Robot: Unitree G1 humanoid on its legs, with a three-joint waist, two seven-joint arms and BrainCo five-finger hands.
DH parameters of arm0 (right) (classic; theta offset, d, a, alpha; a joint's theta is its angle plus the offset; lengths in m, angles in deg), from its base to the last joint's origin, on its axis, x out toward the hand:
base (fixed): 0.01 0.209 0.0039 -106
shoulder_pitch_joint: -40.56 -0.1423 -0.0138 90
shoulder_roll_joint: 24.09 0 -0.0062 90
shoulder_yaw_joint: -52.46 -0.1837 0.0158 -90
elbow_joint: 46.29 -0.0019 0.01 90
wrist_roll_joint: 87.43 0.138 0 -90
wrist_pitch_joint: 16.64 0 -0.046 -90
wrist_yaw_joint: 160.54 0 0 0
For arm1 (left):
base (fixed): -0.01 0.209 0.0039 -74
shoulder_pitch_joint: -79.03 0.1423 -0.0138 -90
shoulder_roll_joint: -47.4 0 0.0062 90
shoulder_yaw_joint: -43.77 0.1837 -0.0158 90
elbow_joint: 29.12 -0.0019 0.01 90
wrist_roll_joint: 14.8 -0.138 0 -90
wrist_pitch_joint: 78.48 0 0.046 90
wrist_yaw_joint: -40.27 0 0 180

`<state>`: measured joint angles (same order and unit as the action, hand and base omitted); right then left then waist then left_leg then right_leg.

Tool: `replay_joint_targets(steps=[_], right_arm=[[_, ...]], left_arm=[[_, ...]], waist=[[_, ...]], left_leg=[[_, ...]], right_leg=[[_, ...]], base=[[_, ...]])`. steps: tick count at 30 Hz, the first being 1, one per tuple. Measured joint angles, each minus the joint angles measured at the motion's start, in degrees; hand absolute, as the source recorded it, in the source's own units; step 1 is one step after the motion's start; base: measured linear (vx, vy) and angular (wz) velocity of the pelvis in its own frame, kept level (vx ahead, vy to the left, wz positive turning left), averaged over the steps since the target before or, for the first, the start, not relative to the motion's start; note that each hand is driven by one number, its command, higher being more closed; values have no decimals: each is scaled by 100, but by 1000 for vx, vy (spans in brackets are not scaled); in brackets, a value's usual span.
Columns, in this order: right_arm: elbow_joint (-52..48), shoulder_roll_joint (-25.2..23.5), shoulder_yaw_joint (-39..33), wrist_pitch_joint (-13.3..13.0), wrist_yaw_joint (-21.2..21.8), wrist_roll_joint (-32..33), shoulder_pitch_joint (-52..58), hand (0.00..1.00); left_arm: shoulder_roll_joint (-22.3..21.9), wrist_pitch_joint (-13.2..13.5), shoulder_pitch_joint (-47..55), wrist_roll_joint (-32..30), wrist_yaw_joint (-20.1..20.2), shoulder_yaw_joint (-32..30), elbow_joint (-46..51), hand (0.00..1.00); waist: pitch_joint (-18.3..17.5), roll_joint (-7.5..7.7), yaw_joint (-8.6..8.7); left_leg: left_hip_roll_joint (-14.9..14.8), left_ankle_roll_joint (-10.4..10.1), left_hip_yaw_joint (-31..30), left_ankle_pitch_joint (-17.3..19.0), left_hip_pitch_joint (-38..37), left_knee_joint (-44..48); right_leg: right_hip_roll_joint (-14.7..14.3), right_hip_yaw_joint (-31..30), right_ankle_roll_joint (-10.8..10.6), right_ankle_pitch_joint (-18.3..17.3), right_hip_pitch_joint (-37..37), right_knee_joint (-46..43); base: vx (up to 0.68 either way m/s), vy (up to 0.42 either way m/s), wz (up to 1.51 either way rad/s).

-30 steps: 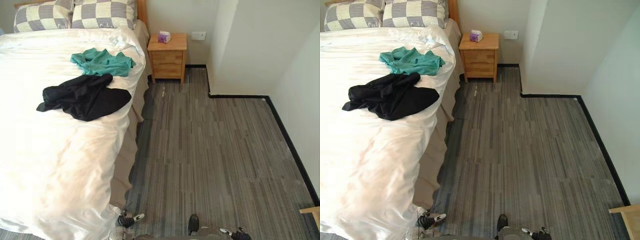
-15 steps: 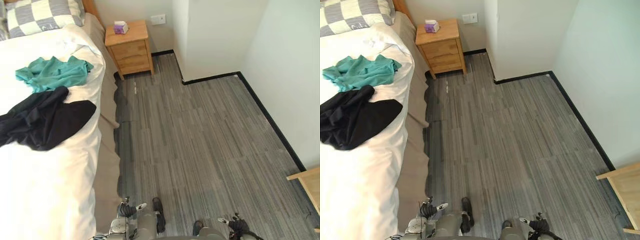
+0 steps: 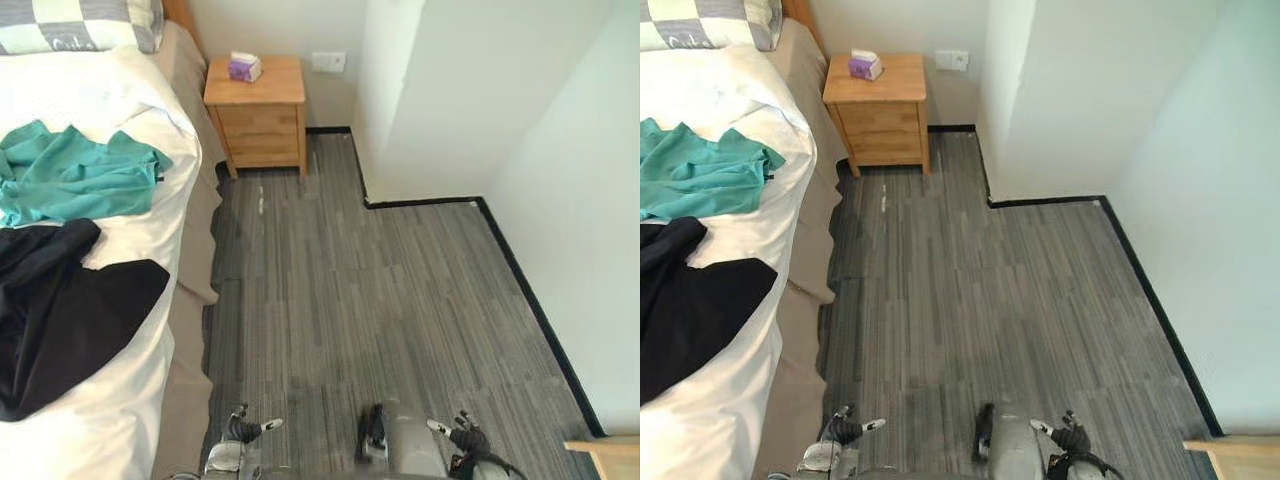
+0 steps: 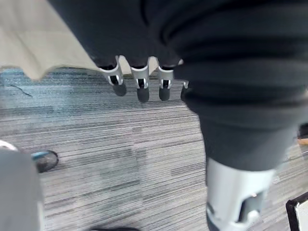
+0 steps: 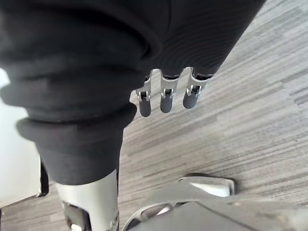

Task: Tidy the bed and pick cloth on bed and put in laundry

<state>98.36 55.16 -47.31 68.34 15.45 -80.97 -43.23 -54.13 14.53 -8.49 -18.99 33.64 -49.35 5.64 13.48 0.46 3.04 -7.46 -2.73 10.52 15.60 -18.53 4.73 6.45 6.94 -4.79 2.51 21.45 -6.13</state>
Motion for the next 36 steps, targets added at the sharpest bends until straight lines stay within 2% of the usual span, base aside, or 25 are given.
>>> replay_joint_targets(steps=[1,2,3,4,5,6,8,9,12,14,15,16,18,19,22,23,24,25,26,27,29,30,32,33,36], right_arm=[[34,33,-36,11,21,-1,-34,0],[58,110,-76,17,44,-8,-48,0],[54,171,-165,16,55,-8,-50,0],[28,181,-160,23,55,-16,-51,0],[5,189,-137,63,34,-27,-28,0],[3,231,-76,104,26,-31,2,0],[7,262,79,108,-3,9,23,0],[7,254,125,108,-11,21,39,0],[38,256,202,115,-13,45,11,0],[59,217,203,115,-9,85,-132,0],[67,178,197,114,-1,90,-186,0],[65,130,192,102,14,90,-240,0],[68,78,199,102,20,88,-286,0],[70,-83,316,100,17,68,-346,0],[216,-252,384,110,43,-27,-315,0],[346,-286,354,151,43,-38,-247,0],[321,-311,321,147,54,-4,-206,0],[280,-313,249,122,43,-34,-192,0],[275,-297,262,110,47,-46,-190,0],[229,-233,261,104,53,-43,-167,0],[107,-198,259,93,52,-47,-155,0],[23,-188,245,86,50,-45,-169,0],[15,-163,208,56,52,-41,-189,0],[24,-138,166,44,49,-45,-202,0],[28,-145,149,44,50,-42,-240,0]], left_arm=[[-72,-1,23,0,3,-125,-68,0],[-225,4,36,-23,2,-264,-111,0],[-415,21,117,-48,0,-461,-112,0],[-467,18,166,-48,5,-556,-117,0],[-576,13,208,4,0,-801,-54,0],[-616,21,215,3,2,-843,41,0],[-592,65,215,7,-1,-838,192,0],[-577,72,211,6,-1,-831,255,0],[-533,188,208,28,-3,-824,421,0],[-531,231,184,140,4,-785,472,0],[-532,230,144,135,1,-699,468,0],[-508,228,140,134,3,-599,468,0],[-520,232,88,145,16,-594,470,0],[-425,220,70,120,16,-584,462,0],[-312,224,54,126,25,-651,424,0],[-258,213,57,128,23,-653,344,0],[-241,190,60,128,23,-657,312,0],[-203,148,65,122,25,-641,237,0],[-187,110,64,116,26,-637,214,0],[-150,46,67,116,26,-630,109,0],[-121,-6,116,121,15,-630,93,0],[-96,-14,131,138,7,-603,74,0],[-107,-5,151,211,4,-594,70,0],[-135,9,207,297,-3,-587,93,0],[-149,18,204,386,-11,-578,119,0]], waist=[[-5,-116,-1],[-39,-297,-37],[-25,-482,-67],[-13,-512,-81],[-13,-560,-75],[46,-548,-101],[107,-521,-228],[113,-470,-259],[86,-397,-425],[97,-367,-517],[92,-320,-566],[94,-317,-574],[71,-314,-733],[-38,-92,-709],[-45,149,-707],[-53,228,-710],[-54,235,-703],[-51,280,-686],[-42,311,-681],[-63,342,-658],[-55,300,-539],[-38,265,-516],[-9,202,-500],[-38,84,-516],[-62,17,-530]], left_leg=[[-130,-76,-53,42,-207,-16],[-316,-234,-108,-64,-220,163],[-611,-331,-268,-301,57,1122],[-722,-331,-390,-510,288,1717],[-941,-323,-670,-1300,904,3062],[-1170,-433,-835,-1518,1567,4500],[-1375,-376,-610,-1305,2251,5875],[-1364,-369,-466,-1202,2431,6027],[-1186,-267,342,-734,3202,5329],[-732,-218,1037,-577,3463,3614],[-347,-225,1309,-671,3483,2425],[6,-174,1622,-1041,3474,967],[69,392,1744,-1737,3555,638],[362,848,1780,-1796,3484,604],[664,1256,1637,-1575,3289,841],[821,1303,1569,-1344,2912,809],[859,1269,1436,-1213,2727,781],[967,1189,1183,-985,2330,671],[1058,1162,1051,-918,2134,615],[1207,1164,661,-829,1651,459],[1249,1162,163,-824,1166,243],[1220,1143,-132,-819,870,82],[1141,995,-409,-735,609,63],[986,770,-684,-605,452,66],[794,429,-1243,-394,434,136]], right_leg=[[-109,-86,72,538,-1,-328],[-269,-80,189,496,120,-840],[-388,99,407,-80,71,-1343],[-456,138,457,-249,-33,-1423],[-575,253,527,-484,-367,-1385],[-736,303,597,-620,-822,-1126],[-881,308,693,-704,-1639,-604],[-883,293,727,-750,-1914,-423],[-820,272,672,-900,-2698,163],[-650,278,566,-998,-3114,422],[-512,342,460,-1064,-3288,561],[-425,418,316,-1158,-3559,763],[-408,388,166,-1294,-3840,919],[-197,439,104,-1300,-3918,895],[115,386,10,-1250,-3729,-238],[220,357,-344,-1041,-3442,-1539],[280,329,-679,-810,-3270,-2189],[373,115,-989,-132,-2844,-3505],[434,25,-1048,-128,-2594,-4191],[664,121,-989,-445,-2055,-5421],[762,372,-731,-881,-1558,-5750],[774,470,-572,-1258,-1304,-5398],[765,535,-463,-1502,-1102,-4574],[651,410,-376,-1491,-1054,-3122],[441,-643,-268,-1051,-885,-1147]], base=[[601,-437,39],[568,-454,21],[545,-464,11],[524,-478,17],[543,-439,22],[544,-419,20],[579,-359,-1],[578,-337,-3],[444,-190,5],[608,-84,-4],[692,1,6],[697,25,6],[549,58,0],[622,70,12],[626,131,62],[759,231,82],[776,213,86],[510,102,67],[703,61,113],[538,-3,112],[503,-73,144],[469,-139,150],[436,-188,129],[402,-231,118],[371,-340,126]])
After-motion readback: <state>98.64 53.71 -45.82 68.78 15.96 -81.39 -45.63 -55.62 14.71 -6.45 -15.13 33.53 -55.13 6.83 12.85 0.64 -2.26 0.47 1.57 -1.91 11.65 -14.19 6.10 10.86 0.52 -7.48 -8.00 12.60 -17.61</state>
